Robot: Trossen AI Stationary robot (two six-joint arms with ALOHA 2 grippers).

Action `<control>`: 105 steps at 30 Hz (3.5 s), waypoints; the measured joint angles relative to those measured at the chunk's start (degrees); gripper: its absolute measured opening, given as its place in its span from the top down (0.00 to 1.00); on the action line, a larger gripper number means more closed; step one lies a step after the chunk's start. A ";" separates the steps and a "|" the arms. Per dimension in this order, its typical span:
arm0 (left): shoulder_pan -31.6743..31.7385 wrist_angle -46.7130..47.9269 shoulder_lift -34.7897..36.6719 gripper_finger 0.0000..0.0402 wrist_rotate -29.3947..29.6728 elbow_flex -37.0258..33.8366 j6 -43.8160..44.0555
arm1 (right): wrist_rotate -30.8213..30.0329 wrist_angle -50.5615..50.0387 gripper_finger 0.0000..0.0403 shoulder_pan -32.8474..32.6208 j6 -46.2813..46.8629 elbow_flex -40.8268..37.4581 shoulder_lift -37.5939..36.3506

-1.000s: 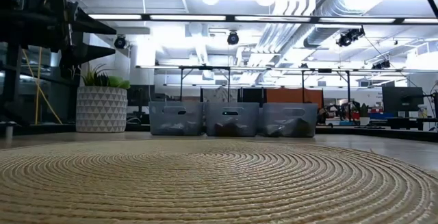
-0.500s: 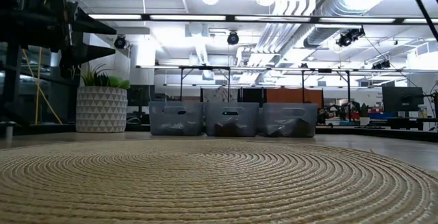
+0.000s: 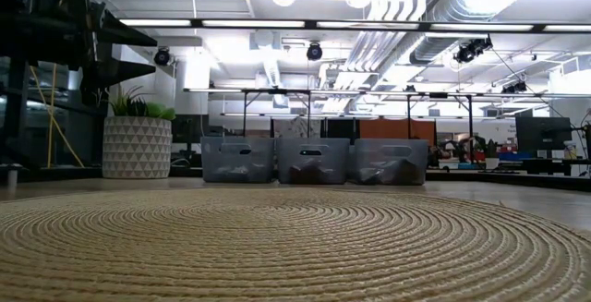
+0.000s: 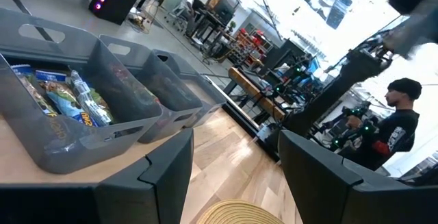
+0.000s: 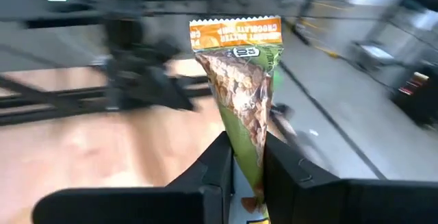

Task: Pick and place Granola Bars by type
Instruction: Put the yellow granola bar into the right black bin, then return to Home Position

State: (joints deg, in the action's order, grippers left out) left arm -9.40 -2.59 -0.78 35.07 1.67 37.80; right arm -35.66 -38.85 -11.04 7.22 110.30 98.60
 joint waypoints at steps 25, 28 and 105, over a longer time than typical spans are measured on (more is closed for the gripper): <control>-0.01 -0.04 0.02 0.47 -0.11 0.00 0.00 | 0.86 36.34 0.89 28.63 25.84 -68.49 -34.59; -0.01 -0.04 0.00 0.47 -0.13 0.00 0.00 | 5.80 42.51 0.89 33.62 28.36 -72.23 -32.28; 0.00 0.00 0.00 0.47 -0.13 0.00 0.00 | 45.61 8.01 0.71 48.32 11.47 -43.12 -20.85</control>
State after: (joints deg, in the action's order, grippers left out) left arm -9.40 -2.59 -0.78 34.94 1.67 37.80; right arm 9.96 -30.84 37.28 18.69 67.18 77.75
